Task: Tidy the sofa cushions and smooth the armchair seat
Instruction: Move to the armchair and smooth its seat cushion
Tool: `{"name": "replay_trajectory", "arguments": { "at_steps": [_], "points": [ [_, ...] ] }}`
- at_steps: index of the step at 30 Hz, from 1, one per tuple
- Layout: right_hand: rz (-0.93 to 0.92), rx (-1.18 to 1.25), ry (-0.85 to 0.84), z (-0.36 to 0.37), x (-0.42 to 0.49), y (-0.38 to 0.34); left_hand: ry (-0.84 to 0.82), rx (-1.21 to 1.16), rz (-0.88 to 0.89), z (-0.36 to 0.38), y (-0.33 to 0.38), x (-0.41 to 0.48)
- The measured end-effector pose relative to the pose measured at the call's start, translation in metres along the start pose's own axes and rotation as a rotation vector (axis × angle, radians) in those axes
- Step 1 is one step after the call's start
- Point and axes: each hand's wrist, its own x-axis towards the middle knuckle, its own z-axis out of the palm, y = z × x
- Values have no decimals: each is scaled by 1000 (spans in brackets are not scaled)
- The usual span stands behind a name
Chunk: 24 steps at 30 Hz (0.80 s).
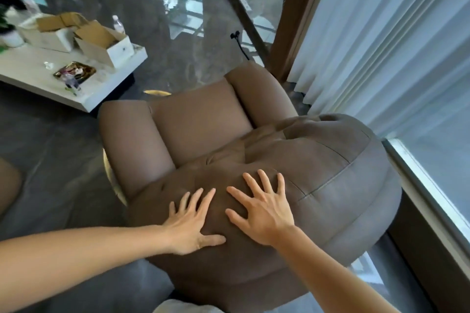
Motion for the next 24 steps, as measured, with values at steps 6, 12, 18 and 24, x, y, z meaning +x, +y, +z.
{"name": "replay_trajectory", "arguments": {
  "at_steps": [6,12,18,24],
  "points": [
    [-97,30,45,5,-2,55,-6,-30,-64,9,51,13],
    [-235,-21,42,1,7,130,114,-161,-170,12,126,30],
    [-333,-84,0,-13,17,205,247,-257,-262,26,196,58],
    [-354,-129,11,-21,34,260,258,-330,-305,26,242,100]
  ]
}}
